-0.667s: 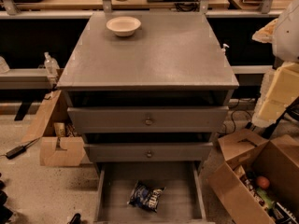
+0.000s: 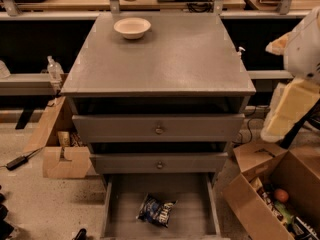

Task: Pick blue chip bag from bottom drawer and place on counter

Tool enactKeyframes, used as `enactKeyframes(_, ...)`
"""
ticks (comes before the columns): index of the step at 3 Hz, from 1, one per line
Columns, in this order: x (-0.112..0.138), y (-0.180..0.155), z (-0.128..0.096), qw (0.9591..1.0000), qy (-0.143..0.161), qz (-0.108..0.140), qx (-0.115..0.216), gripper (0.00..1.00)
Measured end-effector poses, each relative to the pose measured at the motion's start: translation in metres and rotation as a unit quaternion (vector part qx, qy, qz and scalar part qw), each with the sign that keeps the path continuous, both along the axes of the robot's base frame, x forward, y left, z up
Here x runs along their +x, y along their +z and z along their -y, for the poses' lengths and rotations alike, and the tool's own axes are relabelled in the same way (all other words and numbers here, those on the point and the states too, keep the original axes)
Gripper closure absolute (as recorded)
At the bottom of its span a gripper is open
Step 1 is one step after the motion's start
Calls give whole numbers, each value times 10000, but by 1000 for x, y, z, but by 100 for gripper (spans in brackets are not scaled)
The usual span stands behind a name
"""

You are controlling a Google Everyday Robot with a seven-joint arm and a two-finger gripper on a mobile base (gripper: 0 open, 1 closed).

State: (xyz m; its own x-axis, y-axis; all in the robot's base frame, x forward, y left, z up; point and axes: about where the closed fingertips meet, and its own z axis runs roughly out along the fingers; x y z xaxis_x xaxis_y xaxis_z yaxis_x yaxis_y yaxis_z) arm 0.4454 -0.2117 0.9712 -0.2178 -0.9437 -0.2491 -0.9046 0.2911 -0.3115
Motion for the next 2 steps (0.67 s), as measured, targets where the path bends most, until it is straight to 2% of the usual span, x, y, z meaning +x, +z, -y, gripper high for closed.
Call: enactKeyframes(2, -16, -139, 8, 9976, 185, -45, 664, 0)
